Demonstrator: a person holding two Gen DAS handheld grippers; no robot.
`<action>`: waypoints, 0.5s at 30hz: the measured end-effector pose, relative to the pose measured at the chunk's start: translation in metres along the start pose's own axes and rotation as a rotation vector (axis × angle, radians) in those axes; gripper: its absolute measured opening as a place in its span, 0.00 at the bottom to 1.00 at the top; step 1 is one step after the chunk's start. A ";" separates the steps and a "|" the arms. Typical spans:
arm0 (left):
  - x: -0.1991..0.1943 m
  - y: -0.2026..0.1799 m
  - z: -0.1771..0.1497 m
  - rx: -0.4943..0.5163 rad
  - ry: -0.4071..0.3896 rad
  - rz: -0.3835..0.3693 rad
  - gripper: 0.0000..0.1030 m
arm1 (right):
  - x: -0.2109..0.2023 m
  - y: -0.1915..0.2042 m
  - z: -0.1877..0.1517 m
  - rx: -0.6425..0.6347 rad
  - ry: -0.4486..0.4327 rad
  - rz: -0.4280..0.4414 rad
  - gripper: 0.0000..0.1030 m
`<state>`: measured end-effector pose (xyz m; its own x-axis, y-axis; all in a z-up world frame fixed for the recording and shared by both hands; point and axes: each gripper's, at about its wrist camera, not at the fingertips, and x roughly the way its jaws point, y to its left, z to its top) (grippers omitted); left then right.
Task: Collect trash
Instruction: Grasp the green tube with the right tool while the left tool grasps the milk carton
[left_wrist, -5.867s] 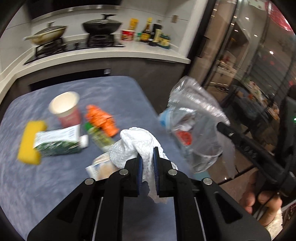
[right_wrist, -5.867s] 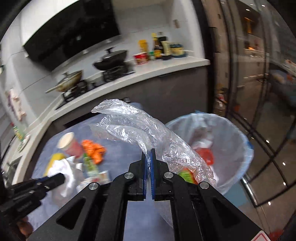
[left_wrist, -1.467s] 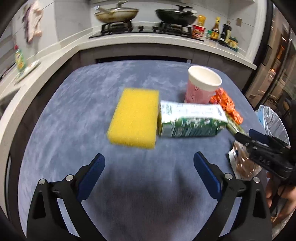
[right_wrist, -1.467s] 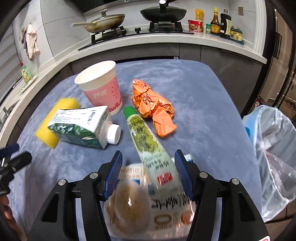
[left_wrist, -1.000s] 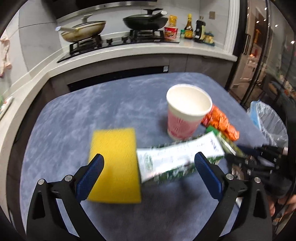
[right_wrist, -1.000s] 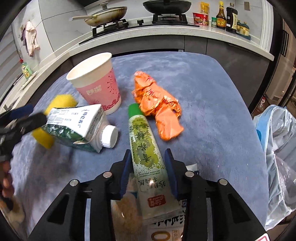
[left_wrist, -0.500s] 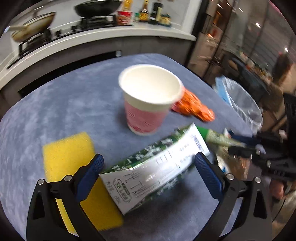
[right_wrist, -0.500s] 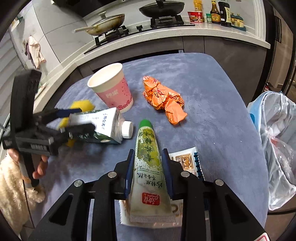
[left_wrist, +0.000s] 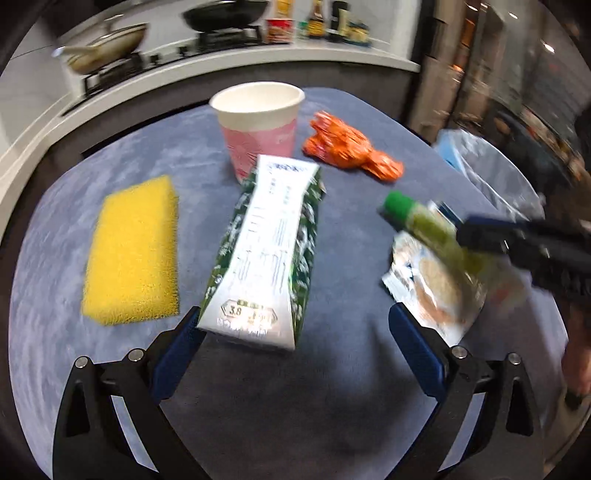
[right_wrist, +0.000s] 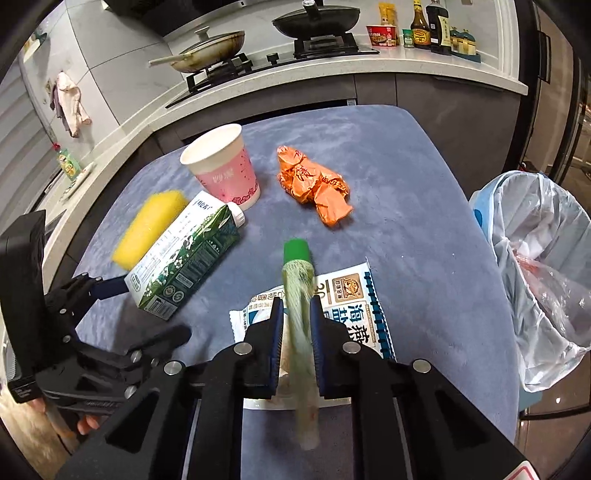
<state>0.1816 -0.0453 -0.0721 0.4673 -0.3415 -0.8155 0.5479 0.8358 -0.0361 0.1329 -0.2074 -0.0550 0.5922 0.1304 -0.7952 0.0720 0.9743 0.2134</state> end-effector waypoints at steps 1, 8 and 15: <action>0.000 0.003 0.001 -0.015 -0.006 0.010 0.90 | 0.001 0.000 0.000 -0.002 0.000 -0.001 0.14; 0.007 0.009 0.009 -0.116 0.002 0.027 0.68 | 0.017 0.002 -0.009 -0.034 0.036 -0.019 0.30; 0.010 0.011 0.004 -0.141 0.027 0.028 0.50 | 0.026 0.013 -0.018 -0.056 0.069 0.003 0.32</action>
<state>0.1957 -0.0412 -0.0785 0.4609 -0.3074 -0.8325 0.4314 0.8974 -0.0926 0.1349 -0.1878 -0.0831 0.5354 0.1436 -0.8323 0.0241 0.9824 0.1850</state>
